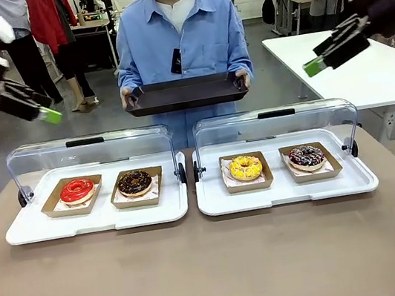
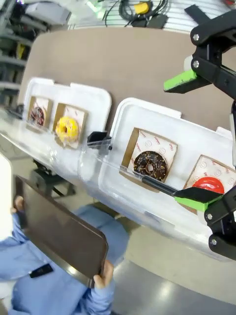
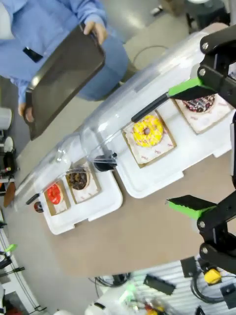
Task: Provide the desired donut to the person.
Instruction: Pick up and lift the Paper togo box containing the Donut pointed at by the person.
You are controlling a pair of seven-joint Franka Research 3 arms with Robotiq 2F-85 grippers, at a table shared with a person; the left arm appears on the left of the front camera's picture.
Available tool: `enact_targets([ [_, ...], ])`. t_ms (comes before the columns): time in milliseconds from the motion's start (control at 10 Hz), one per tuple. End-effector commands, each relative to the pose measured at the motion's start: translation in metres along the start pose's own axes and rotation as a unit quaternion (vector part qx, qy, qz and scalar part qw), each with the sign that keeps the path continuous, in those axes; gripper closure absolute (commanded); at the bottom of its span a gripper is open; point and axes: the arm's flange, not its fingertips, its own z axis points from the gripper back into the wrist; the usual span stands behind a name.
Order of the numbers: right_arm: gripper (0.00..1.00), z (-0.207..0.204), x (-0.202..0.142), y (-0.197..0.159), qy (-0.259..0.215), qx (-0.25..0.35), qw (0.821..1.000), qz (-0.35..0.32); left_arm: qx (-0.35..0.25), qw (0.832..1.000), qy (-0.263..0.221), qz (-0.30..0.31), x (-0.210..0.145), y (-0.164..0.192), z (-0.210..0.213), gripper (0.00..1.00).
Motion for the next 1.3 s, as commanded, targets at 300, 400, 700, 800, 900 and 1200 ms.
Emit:
enact_targets([
  [300,0.00,0.037,-0.092,-0.053,-0.083,0.079,0.993,-0.016,-0.027,0.999,-0.022,-0.033,-0.056,0.020,0.063,0.00],
  [400,0.00,0.048,-0.103,-0.057,-0.097,0.078,0.992,-0.012,-0.023,0.999,-0.030,-0.037,-0.067,0.019,0.074,0.00],
  [700,0.00,0.077,-0.127,-0.066,-0.112,0.069,0.991,-0.031,-0.024,0.998,-0.050,-0.027,-0.092,0.021,0.091,0.00],
  [800,0.00,0.084,-0.130,-0.066,-0.103,0.073,0.992,-0.026,-0.020,0.998,-0.047,-0.026,-0.097,0.018,0.095,0.00],
  [900,0.00,0.093,-0.131,-0.064,-0.093,0.073,0.993,-0.031,-0.019,0.998,-0.044,-0.028,-0.101,0.015,0.102,0.00],
  [1200,0.00,0.111,-0.126,-0.056,-0.080,0.067,0.994,-0.014,-0.012,0.999,-0.032,-0.039,-0.105,0.006,0.113,0.00],
])
